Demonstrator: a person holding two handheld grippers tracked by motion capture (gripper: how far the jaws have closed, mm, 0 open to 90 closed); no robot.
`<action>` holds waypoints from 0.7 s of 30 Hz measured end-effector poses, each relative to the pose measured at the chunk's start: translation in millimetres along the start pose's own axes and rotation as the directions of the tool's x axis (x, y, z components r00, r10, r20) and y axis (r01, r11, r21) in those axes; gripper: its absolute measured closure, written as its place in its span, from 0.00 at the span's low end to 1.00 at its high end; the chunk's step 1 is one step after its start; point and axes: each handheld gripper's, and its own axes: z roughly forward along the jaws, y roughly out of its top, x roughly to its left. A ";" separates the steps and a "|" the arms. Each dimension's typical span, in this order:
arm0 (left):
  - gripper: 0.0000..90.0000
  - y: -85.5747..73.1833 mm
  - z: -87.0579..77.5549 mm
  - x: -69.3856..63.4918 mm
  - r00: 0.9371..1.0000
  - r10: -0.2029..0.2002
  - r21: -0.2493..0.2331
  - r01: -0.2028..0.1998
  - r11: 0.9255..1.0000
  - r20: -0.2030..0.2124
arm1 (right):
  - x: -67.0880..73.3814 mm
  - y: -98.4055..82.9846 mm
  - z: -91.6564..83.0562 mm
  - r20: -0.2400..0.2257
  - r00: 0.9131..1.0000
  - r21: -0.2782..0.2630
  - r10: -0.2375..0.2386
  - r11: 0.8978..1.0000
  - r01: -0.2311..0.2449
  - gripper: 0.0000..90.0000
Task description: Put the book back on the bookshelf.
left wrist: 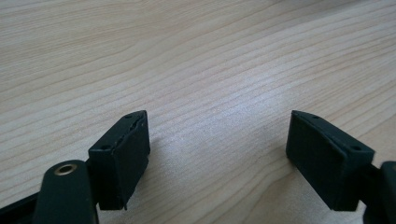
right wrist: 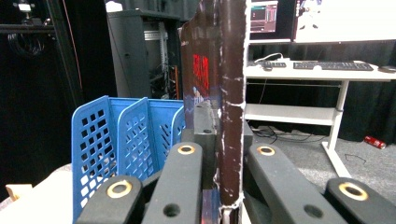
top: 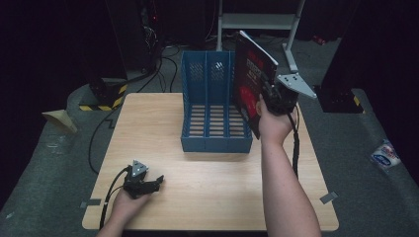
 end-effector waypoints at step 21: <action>0.25 0.0 0.1 -0.2 1.000 0.008 -0.002 -0.008 1.000 0.007 | 6.5 -25.0 40.6 0.022 0.999 -0.010 0.025 1.000 -0.025 0.96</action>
